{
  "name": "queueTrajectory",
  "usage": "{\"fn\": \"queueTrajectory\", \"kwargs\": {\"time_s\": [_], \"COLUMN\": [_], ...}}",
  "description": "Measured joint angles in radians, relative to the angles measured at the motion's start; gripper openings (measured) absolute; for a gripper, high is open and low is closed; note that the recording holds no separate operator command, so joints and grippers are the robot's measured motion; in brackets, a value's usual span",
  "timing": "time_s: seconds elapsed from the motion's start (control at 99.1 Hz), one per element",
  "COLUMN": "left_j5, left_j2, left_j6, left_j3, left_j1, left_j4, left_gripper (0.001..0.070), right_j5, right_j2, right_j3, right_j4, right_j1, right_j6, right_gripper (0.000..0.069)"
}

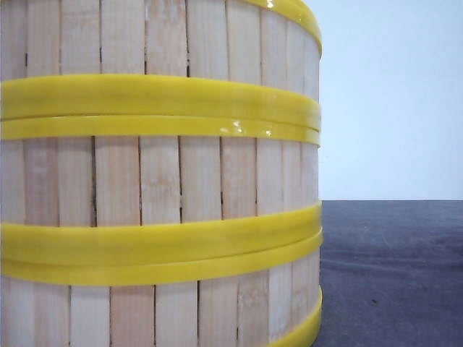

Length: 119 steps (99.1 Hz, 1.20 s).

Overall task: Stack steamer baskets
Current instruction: 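Lower the right gripper and close it on the lid's yellow hub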

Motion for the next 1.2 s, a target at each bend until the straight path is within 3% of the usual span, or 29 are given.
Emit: {"fn": "queueTrajectory", "kwargs": {"time_s": [0.403, 0.635, 0.817, 1.2], "left_j5": [0.0, 0.0, 0.0, 0.0], "left_j2": [0.0, 0.0, 0.0, 0.0], "left_j6": [0.0, 0.0, 0.0, 0.0], "left_j3": [0.0, 0.0, 0.0, 0.0], "left_j1": [0.0, 0.0, 0.0, 0.0], "left_j4": [0.0, 0.0, 0.0, 0.0], "left_gripper": [0.0272, 0.0272, 0.0272, 0.0272], "right_j5": [-0.063, -0.068, -0.143, -0.273], "right_j2": [-0.036, -0.101, -0.101, -0.034], "right_j3": [0.033, 0.278, 0.489, 0.842], "right_j4": [-0.059, -0.149, -0.282, -0.331], "right_j1": [0.001, 0.052, 0.158, 0.504], "right_j6": [0.001, 0.022, 0.044, 0.123], "right_gripper": [0.0056, 0.0055, 0.0055, 0.0055]}}
